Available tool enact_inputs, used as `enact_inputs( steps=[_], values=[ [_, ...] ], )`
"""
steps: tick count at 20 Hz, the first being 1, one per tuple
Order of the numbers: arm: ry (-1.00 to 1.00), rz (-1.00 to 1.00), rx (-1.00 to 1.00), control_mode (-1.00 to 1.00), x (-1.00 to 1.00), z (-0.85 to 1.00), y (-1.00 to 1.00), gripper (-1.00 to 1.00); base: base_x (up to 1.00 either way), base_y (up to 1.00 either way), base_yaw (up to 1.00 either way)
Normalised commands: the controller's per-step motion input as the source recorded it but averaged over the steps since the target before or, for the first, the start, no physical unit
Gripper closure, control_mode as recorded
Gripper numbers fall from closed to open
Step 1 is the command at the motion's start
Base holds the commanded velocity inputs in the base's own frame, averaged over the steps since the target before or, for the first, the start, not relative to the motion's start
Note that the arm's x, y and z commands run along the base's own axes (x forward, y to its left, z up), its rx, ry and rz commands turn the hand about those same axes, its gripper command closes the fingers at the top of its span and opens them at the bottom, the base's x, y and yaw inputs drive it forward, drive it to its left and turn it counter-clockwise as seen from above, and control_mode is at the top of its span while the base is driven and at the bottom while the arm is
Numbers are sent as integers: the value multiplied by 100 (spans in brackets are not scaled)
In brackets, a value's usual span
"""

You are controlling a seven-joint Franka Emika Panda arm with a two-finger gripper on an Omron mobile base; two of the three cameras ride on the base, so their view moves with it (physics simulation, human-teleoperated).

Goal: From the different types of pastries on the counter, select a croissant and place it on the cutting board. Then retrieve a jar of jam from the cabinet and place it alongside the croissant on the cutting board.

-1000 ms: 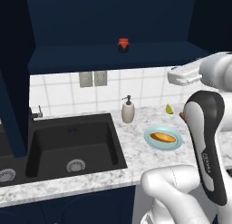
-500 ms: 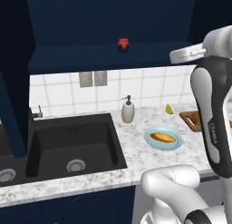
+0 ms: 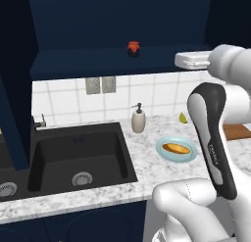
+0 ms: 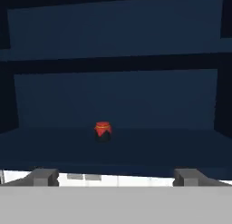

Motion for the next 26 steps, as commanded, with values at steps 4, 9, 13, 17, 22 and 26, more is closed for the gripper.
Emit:
enact_inputs(
  steps=[4,9,13,17,22,26],
  values=[
    [-3,0,9,-100,11,6,0,-100,0,0,0],
    [51,-1,0,-100,81,19,9,-100,0,0,0],
    [38,1,0,-100,30,31,0,-100,0,0,0],
    [-24,0,1,-100,10,-53,8,-100,0,0,0],
    [-38,9,2,-100,44,-55,35,-100,0,0,0],
    [-4,2,6,-100,91,5,3,-100,0,0,0]
  ],
)
